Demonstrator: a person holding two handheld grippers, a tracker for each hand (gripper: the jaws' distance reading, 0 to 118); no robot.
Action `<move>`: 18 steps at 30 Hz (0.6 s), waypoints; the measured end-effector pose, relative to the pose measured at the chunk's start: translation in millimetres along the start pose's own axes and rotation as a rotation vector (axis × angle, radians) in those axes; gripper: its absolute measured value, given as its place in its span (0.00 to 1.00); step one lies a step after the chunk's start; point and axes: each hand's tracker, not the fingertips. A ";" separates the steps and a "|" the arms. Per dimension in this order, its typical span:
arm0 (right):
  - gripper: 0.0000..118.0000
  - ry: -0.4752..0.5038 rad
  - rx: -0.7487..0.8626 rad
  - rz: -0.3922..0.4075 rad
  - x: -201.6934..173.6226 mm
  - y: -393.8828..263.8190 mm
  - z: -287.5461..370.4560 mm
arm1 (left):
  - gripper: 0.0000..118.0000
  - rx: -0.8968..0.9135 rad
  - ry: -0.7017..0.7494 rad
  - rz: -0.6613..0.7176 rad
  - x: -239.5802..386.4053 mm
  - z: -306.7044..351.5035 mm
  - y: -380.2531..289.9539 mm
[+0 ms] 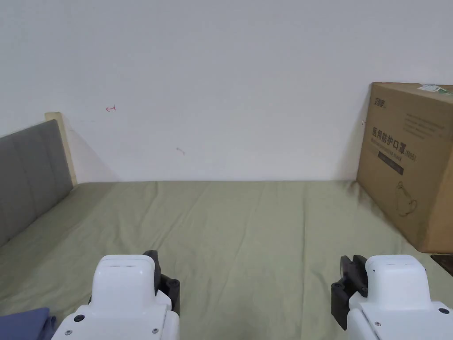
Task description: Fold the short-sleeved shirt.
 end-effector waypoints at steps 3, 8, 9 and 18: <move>0.88 -0.013 0.001 0.010 1.4 -2.0 -1.1 | 0.45 -0.004 -0.003 0.018 0.5 -3.1 3.4; 1.00 -0.044 0.044 0.045 2.3 -0.6 1.7 | 0.92 -0.029 -0.012 0.026 1.5 -9.2 2.3; 1.00 -0.058 0.048 0.069 1.7 0.5 1.3 | 0.93 -0.034 -0.016 0.027 1.7 -9.9 2.4; 1.00 -0.067 0.069 0.044 4.1 5.4 -3.1 | 0.92 -0.079 -0.075 0.031 2.4 -17.0 8.9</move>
